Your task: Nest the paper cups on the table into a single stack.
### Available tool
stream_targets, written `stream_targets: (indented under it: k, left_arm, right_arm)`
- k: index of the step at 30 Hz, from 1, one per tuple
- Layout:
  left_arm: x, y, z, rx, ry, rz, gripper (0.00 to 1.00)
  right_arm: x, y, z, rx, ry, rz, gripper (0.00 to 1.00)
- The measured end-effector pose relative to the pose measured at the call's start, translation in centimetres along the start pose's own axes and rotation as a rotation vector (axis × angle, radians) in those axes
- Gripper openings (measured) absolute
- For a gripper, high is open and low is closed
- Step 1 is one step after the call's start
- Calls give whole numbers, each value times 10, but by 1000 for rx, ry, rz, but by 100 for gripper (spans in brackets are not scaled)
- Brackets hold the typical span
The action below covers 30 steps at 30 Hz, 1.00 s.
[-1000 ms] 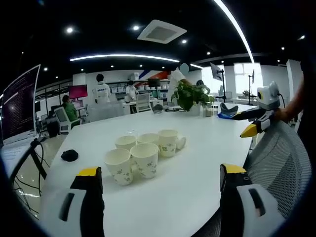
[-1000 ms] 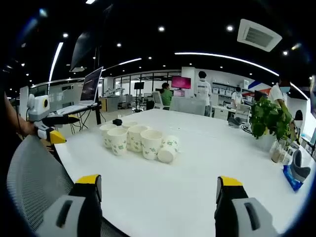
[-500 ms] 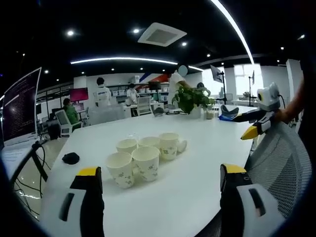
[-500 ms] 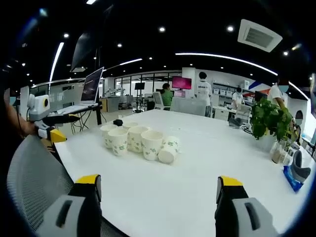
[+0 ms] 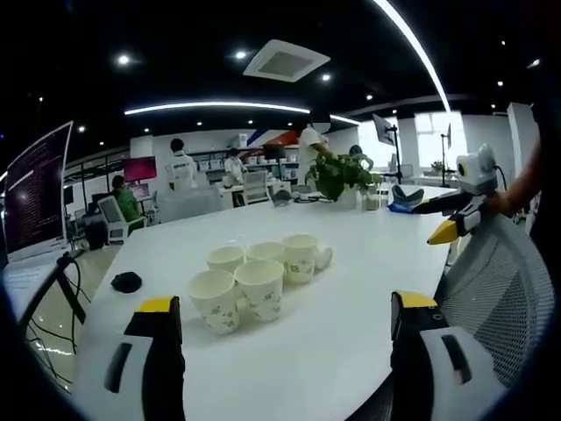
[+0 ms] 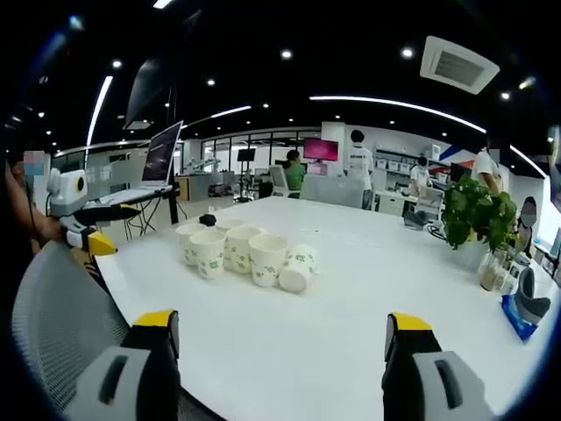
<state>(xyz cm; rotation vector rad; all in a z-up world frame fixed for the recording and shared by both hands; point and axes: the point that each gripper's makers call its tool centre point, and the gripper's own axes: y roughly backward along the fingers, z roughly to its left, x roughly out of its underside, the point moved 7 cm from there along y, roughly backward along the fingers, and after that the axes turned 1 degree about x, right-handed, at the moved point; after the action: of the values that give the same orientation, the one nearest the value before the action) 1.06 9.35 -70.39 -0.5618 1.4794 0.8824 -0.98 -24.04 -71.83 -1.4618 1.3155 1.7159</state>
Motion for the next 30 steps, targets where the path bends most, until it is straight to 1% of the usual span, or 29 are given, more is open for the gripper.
stream_targets:
  k: [9,17,23,30]
  left_arm:
    - [4,-1,1,-10,-14,34,99]
    - [6,-1,2,0,5,36,99]
    - [6,-1,4,-7,27,24,99]
    - [5,-1,4,-1,39,16,99]
  right_arm:
    - [-1,0,0,1,-2,-5,99]
    - [-1,1,-1,9,-7,-4,99]
    - [-1,0,-1,10,-7,-1,99]
    - [1,0,-1,7,-1,14,98]
